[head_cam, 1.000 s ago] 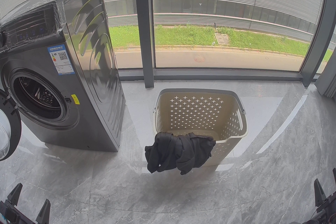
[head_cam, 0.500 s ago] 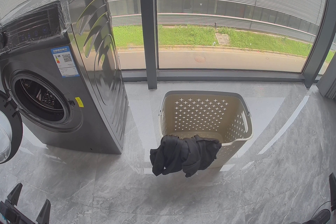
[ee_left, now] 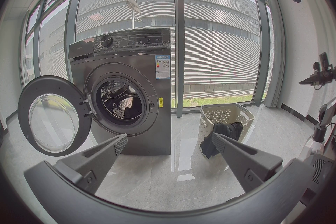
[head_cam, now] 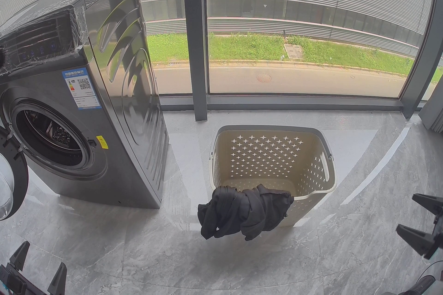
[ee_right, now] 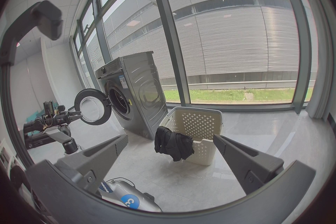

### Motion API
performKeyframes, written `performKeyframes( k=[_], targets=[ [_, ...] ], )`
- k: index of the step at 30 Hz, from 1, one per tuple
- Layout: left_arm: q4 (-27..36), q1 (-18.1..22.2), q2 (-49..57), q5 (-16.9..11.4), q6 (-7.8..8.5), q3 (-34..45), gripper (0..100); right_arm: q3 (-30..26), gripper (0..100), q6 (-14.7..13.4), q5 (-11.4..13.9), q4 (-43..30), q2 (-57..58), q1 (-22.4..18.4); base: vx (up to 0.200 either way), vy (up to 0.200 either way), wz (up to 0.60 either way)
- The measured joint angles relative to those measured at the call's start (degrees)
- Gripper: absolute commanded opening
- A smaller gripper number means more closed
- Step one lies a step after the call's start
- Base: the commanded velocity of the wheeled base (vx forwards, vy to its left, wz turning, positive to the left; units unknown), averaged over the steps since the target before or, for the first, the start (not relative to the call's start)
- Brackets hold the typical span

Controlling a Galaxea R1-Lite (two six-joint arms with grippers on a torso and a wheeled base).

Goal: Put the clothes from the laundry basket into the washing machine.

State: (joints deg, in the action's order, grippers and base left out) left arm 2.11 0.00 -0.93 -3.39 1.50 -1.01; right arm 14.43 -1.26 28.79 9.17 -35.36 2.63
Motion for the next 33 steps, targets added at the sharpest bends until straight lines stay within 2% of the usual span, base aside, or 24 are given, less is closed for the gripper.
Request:
performKeyframes(
  k=[4, 7, 9, 17, 20, 27, 33],
  targets=[
    [0.0, 0.0, 0.0, 0.0, -0.13, 0.0, 100, 0.0, 100, -0.2, 0.8, 7.1, -11.3, 1.3, 0.000, 0.000, 0.00],
    [0.0, 0.0, 0.0, 0.0, -0.16, 0.0, 100, 0.2, 100, -0.4, 0.1, 12.4, -19.8, 3.1, 0.000, 0.000, 0.00],
    [0.0, 0.0, 0.0, 0.0, -0.16, 0.0, 100, 0.6, 100, -0.8, -1.7, 15.3, -24.6, 4.7, 0.000, 0.000, 0.00],
    [0.0, 0.0, 0.0, 0.0, -0.28, 0.0, 100, 2.6, 100, -5.0, -12.9, 31.4, -44.4, 13.6, 0.000, 0.000, 0.00],
    [0.0, 0.0, 0.0, 0.0, -0.30, 0.0, 100, 3.1, 100, -5.7, -16.0, 36.0, -50.7, 15.4, 0.000, 0.000, 0.00],
    [0.0, 0.0, 0.0, 0.0, -0.22, 0.0, 100, 4.4, 100, -6.5, -21.6, 44.7, -62.3, 17.2, 0.000, 0.000, 0.00],
    [0.0, 0.0, 0.0, 0.0, 0.02, 0.0, 100, 6.3, 100, -6.7, -22.4, 46.1, -68.8, 17.5, 0.000, 0.000, 0.00]
  ],
)
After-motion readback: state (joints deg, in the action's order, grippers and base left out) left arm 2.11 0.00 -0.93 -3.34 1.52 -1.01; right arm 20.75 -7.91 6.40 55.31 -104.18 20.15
